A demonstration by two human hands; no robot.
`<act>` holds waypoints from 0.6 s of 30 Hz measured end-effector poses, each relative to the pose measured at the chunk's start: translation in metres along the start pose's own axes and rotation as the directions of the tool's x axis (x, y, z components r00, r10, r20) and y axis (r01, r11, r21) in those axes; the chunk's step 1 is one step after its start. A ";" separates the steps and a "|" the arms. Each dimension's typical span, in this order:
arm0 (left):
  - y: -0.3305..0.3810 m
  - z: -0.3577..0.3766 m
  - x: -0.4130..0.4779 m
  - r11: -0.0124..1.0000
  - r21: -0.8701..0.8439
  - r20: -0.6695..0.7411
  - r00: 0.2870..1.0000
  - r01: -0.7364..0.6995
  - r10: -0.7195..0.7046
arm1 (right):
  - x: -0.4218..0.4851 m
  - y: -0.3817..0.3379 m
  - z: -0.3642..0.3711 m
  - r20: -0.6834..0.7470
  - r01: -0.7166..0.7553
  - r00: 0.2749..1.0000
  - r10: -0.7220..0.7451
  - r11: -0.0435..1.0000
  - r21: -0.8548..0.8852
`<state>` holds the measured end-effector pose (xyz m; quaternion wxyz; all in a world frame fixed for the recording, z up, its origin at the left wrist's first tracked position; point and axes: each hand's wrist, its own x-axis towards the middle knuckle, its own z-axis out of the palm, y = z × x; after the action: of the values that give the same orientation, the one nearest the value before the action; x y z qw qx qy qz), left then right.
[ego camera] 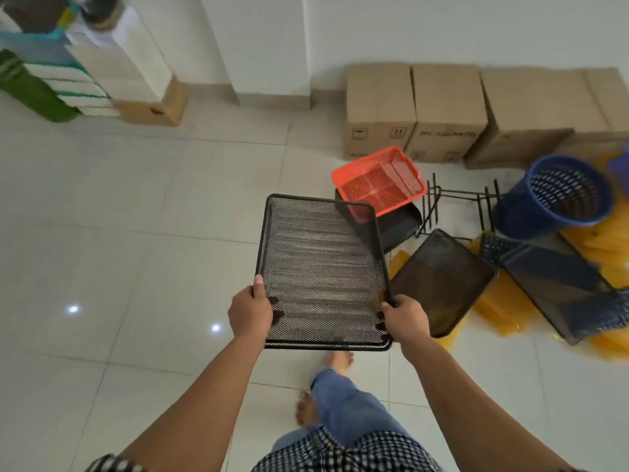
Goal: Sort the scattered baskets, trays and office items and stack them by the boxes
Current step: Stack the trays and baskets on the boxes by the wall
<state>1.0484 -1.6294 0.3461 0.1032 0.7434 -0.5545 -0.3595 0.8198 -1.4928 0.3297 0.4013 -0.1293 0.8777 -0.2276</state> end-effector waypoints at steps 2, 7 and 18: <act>0.005 0.010 0.022 1.000 0.020 0.044 0.999 -0.004 0.004 | 0.015 -0.005 0.007 -0.010 -0.030 1.000 0.030 1.000 -0.003; 0.005 0.035 0.070 0.995 0.098 0.136 0.991 0.008 -0.022 | 0.050 -0.015 0.031 0.000 -0.118 0.993 0.118 0.993 0.012; -0.056 0.116 0.178 0.941 0.319 0.316 0.923 0.113 -0.218 | 0.149 0.004 0.119 0.008 -0.252 0.966 0.260 0.942 -0.222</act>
<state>1.0374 -1.7405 0.1568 -0.1392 0.7198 -0.5458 -0.4057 0.8140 -1.5860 0.1632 0.4271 -0.0618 0.8991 -0.0732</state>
